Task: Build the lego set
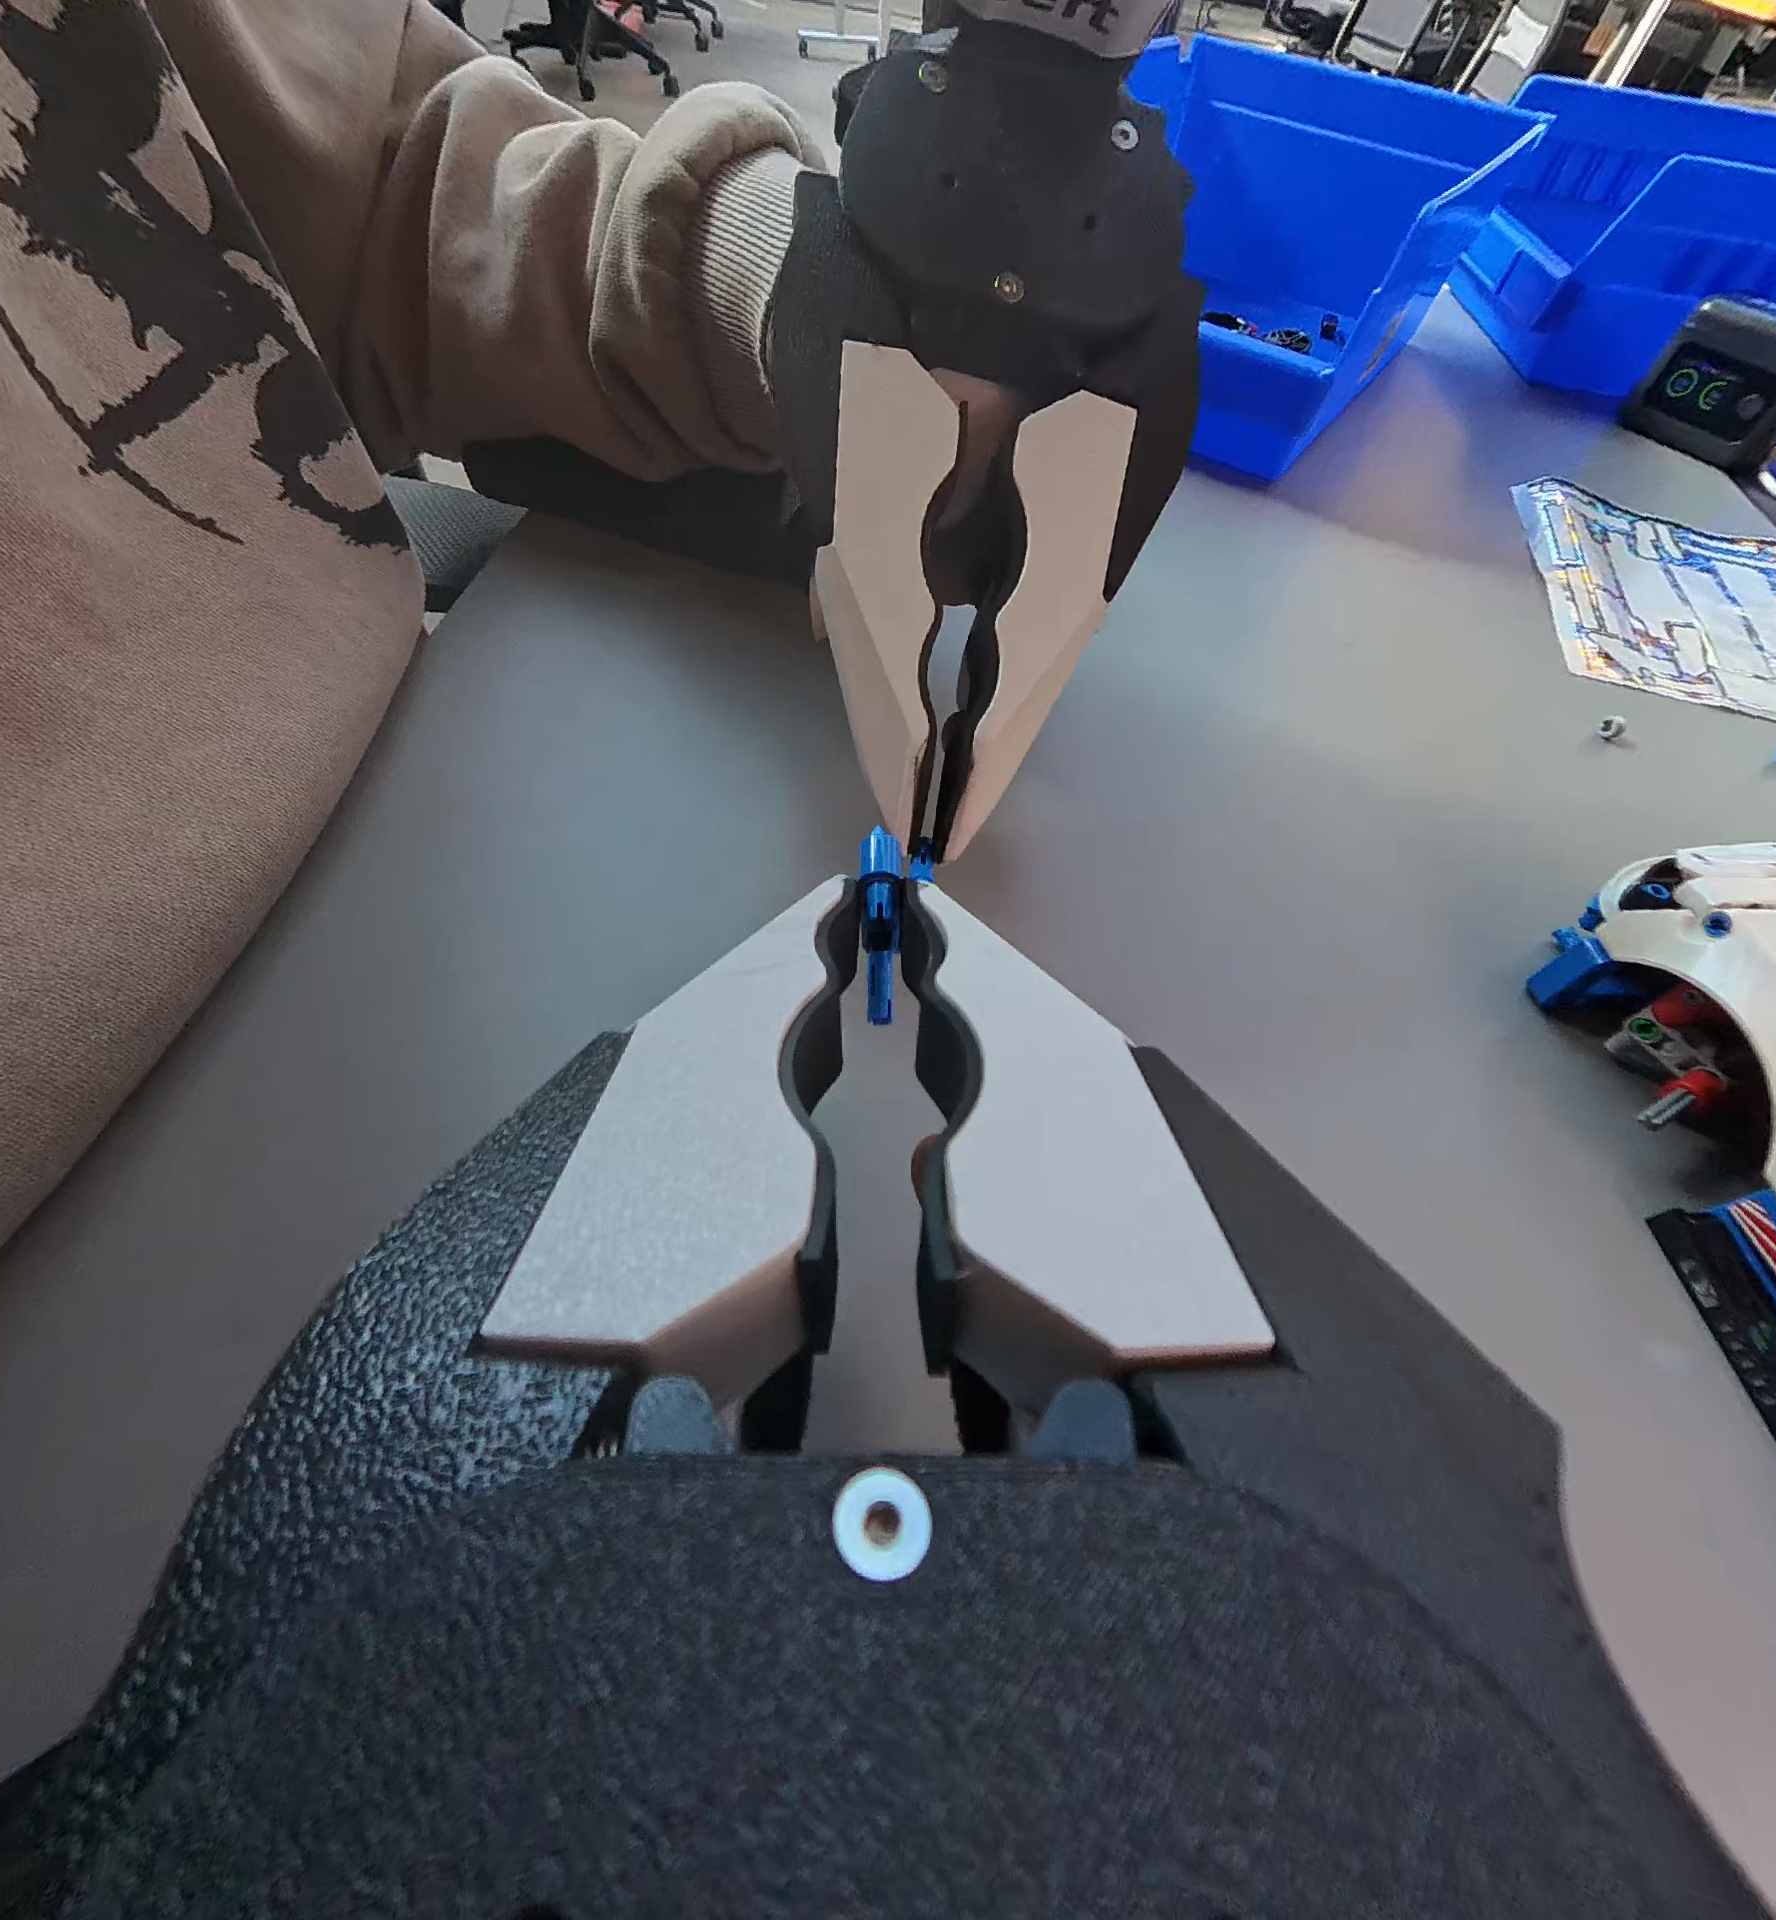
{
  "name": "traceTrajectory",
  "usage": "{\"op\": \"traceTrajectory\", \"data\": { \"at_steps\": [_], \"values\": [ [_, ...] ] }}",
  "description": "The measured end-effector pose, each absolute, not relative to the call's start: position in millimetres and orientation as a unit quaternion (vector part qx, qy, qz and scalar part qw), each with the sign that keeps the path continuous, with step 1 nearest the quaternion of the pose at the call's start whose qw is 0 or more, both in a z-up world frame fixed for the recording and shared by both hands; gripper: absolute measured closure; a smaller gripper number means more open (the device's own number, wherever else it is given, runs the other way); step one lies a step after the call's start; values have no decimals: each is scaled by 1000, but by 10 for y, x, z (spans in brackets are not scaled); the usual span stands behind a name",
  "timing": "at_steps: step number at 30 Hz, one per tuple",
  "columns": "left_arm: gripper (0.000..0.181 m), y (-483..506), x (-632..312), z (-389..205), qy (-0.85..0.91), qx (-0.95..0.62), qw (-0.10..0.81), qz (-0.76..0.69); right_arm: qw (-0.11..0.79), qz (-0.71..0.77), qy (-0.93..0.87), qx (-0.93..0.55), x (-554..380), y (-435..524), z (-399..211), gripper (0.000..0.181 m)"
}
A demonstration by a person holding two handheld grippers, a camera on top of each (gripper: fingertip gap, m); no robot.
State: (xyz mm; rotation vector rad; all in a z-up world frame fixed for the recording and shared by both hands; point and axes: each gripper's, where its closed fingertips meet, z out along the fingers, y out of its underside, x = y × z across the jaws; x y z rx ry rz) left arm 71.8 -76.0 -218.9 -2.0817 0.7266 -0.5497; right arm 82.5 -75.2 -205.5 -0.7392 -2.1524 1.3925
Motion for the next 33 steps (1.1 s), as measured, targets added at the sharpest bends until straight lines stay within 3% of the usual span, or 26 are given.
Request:
{"op": "traceTrajectory", "data": {
  "at_steps": [22, 33],
  "values": [
    [180, -739, 760, -2560, 328, -854, 379, -137, 222, 386, -853, -273, 838, -768, -2449, 176],
    [179, -713, 774, -2574, 338, -852, 381, -125, 178, 323, -883, -289, 949, -617, -2535, 160]
  ]
}}
